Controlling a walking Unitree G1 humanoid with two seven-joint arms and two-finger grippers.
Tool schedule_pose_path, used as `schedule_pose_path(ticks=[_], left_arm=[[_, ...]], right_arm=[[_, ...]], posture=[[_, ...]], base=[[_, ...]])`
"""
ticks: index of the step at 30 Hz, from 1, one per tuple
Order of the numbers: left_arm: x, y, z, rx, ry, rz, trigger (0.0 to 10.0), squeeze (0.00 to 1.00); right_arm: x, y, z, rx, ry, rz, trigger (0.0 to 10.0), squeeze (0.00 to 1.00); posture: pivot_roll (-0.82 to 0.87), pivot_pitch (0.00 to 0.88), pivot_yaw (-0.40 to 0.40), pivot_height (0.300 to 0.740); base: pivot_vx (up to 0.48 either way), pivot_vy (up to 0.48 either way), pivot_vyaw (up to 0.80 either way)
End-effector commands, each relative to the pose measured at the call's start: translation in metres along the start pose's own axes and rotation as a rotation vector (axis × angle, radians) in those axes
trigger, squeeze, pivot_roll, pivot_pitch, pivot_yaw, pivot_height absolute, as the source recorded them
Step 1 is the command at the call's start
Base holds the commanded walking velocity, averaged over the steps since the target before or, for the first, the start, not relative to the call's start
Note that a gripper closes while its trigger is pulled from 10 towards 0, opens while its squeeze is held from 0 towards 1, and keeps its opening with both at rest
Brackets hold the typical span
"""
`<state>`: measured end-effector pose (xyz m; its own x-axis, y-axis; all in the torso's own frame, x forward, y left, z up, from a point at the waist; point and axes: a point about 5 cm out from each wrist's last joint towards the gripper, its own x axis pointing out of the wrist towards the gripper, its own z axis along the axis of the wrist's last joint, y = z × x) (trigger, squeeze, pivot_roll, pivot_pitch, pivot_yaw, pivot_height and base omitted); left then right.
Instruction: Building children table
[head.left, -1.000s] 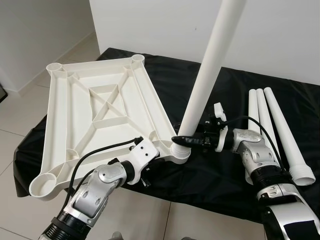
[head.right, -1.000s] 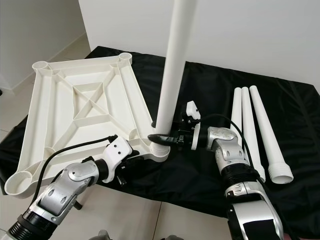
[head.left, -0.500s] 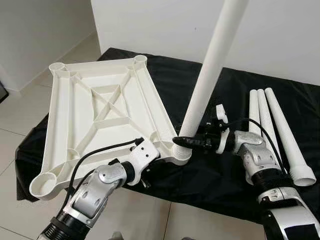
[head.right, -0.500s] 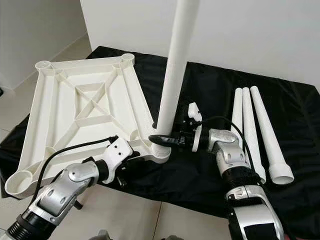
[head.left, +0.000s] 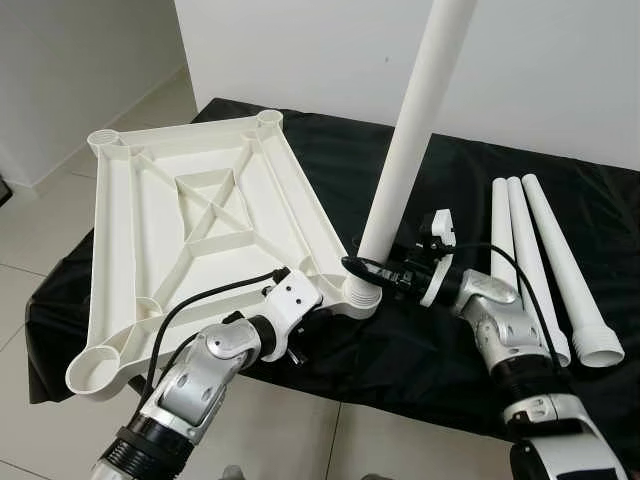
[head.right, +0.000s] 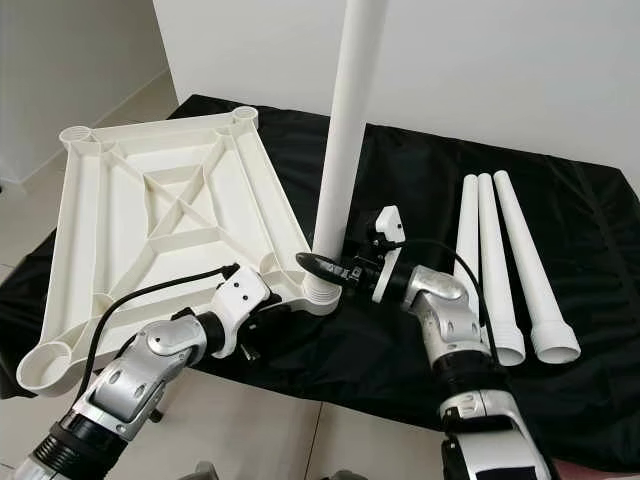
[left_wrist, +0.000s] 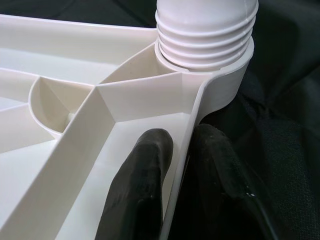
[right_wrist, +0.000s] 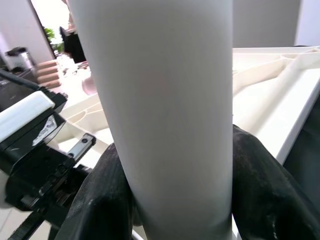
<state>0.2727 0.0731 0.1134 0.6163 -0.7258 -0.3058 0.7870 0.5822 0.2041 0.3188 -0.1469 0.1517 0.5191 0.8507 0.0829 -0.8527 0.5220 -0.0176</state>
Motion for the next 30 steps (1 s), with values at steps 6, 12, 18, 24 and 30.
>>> schedule_pose_path(ticks=[6, 12, 18, 24, 30], left_arm=[[0.003, 0.004, -0.014, -0.03, 0.044, 0.098, 10.0, 0.0], [0.005, 0.004, -0.015, -0.039, 0.046, 0.114, 10.0, 0.0], [0.006, 0.004, -0.014, -0.046, 0.041, 0.119, 10.0, 0.0], [0.011, 0.003, -0.013, -0.071, 0.036, 0.163, 10.0, 0.0], [0.02, -0.003, -0.009, -0.105, 0.022, 0.186, 10.0, 0.0]], right_arm=[[0.003, 0.003, 0.01, -0.001, -0.057, -0.161, 0.0, 0.0], [0.006, 0.004, 0.015, -0.014, -0.066, -0.311, 0.0, 0.0], [0.011, 0.017, 0.022, -0.028, -0.092, -0.369, 0.0, 0.0], [0.02, 0.036, 0.022, 0.012, -0.121, -0.436, 0.0, 0.0], [0.026, 0.047, 0.024, 0.01, -0.143, -0.531, 0.0, 0.0]], posture=[[-0.02, 0.0, -0.048, 0.74], [-0.02, 0.0, -0.048, 0.74], [-0.02, 0.0, -0.049, 0.74], [-0.02, 0.0, -0.048, 0.74], [-0.02, 0.001, -0.046, 0.74]], base=[[0.0, 0.0, 0.0], [0.0, 0.0, 0.0], [0.0, 0.0, 0.0], [0.0, 0.0, 0.0], [0.0, 0.0, 0.0]])
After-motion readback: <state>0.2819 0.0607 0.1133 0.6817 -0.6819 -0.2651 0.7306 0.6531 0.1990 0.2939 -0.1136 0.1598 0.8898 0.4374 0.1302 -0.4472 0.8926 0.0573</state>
